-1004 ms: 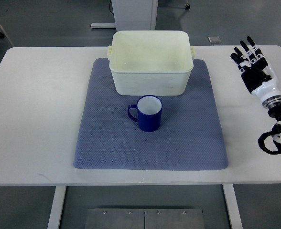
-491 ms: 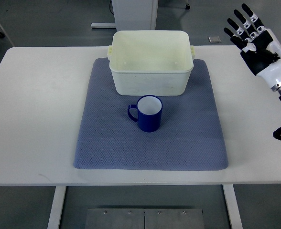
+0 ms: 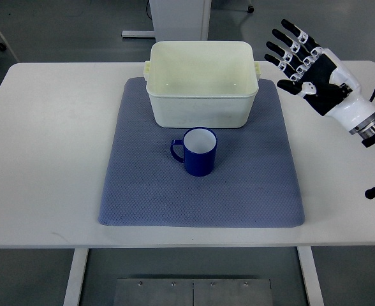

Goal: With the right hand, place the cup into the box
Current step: 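Raise the right hand and swing it toward the blue mug, then lower the open right hand beside the blue mug's body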

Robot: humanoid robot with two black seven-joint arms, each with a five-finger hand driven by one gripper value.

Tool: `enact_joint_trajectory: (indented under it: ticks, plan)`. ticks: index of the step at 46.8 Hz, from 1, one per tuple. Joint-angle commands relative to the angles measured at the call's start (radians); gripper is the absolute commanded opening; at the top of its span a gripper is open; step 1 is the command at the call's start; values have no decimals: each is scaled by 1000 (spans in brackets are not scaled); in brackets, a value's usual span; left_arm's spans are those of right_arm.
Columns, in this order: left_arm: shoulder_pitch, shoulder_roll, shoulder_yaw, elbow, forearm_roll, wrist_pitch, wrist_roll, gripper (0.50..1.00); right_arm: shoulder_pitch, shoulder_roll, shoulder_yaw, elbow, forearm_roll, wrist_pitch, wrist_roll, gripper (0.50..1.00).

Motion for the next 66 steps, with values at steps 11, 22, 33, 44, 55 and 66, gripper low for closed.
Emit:
enact_joint_trajectory:
  ticks: [11, 22, 33, 44, 55, 66]
  plan:
    - [0, 0, 0, 0, 0, 0, 0, 1000, -3, 6, -6, -3, 7, 64, -94, 1000]
    - [0, 0, 0, 0, 0, 0, 0, 1000, -8, 6, -33, 0, 9, 117, -86, 1000]
    - [0, 0, 0, 0, 0, 0, 0, 1000, -29, 5, -48, -4, -5, 112, -77, 983]
    - [0, 0, 0, 0, 0, 0, 0, 1000, -29, 15, -99, -9, -25, 77, -34, 983]
    - [0, 0, 0, 0, 0, 0, 0, 1000, -28, 24, -185, -12, -31, -35, 40, 981]
    - [0, 0, 0, 2, 0, 0, 0, 1000, -23, 60, -254, -12, -60, -138, 80, 958]
